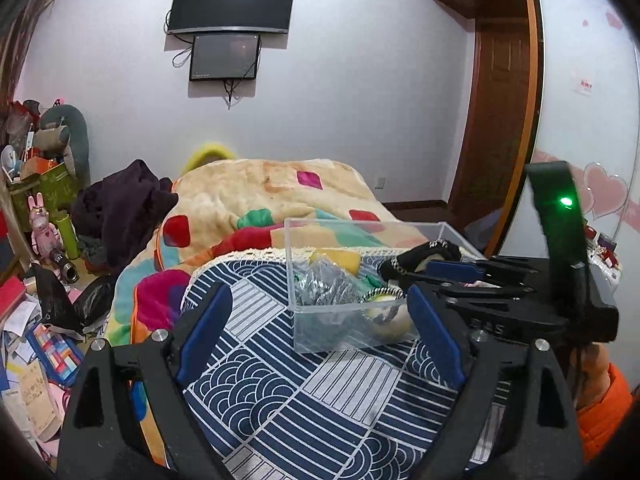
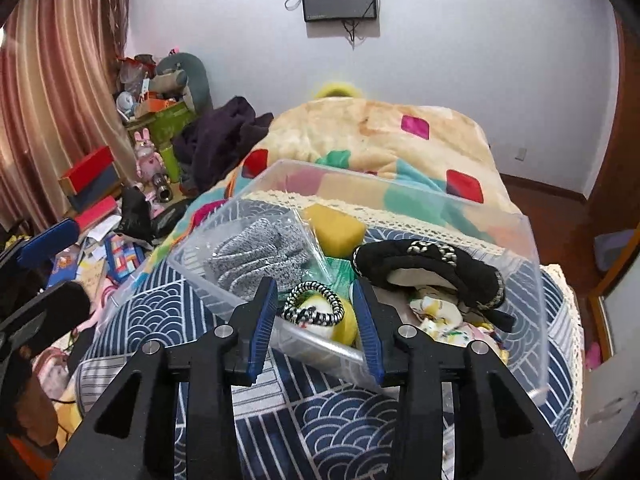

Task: Organize soft objects

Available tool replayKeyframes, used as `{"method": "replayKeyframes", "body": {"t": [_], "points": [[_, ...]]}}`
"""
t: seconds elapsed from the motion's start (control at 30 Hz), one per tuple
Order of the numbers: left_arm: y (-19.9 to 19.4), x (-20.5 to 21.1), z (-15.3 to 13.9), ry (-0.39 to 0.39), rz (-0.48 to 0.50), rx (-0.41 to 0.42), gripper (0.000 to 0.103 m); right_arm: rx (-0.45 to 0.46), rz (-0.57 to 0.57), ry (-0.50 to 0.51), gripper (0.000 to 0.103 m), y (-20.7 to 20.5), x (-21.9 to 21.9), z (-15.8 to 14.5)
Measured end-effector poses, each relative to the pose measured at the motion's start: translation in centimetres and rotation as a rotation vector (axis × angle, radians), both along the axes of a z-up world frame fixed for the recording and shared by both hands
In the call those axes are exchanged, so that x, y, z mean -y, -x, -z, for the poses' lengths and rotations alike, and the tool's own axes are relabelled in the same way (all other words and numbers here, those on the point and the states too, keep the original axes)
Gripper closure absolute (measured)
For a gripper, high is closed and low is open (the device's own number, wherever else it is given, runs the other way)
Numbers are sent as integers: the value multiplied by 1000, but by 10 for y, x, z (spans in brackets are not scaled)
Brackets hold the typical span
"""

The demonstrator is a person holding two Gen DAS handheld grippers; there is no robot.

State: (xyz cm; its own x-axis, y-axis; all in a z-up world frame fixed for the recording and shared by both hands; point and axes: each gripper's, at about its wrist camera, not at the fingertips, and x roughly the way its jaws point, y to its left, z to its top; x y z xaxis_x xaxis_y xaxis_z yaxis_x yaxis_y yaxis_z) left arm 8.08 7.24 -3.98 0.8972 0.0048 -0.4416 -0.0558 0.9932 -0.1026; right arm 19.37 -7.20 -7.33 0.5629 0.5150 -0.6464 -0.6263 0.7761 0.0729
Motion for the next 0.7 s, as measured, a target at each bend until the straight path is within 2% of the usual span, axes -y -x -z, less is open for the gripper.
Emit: {"method": "replayKeyframes", "body": {"t": [0.17, 0.37, 0.47, 0.63, 0.7], "points": [[9, 3, -16, 13, 1, 49, 13, 65, 6, -38, 67, 18, 14, -22], [24, 7, -40, 24, 10, 122, 13, 180, 54, -136, 65, 47, 48, -61], [31, 13, -52, 18, 21, 154, 13, 227, 79, -173, 52, 58, 60, -74], [45, 23, -68, -12, 31, 206, 3, 291, 105, -226, 37, 73, 73, -92], [50, 27, -74, -25, 37, 225, 1, 311, 114, -234, 26, 78, 75, -96]]}}
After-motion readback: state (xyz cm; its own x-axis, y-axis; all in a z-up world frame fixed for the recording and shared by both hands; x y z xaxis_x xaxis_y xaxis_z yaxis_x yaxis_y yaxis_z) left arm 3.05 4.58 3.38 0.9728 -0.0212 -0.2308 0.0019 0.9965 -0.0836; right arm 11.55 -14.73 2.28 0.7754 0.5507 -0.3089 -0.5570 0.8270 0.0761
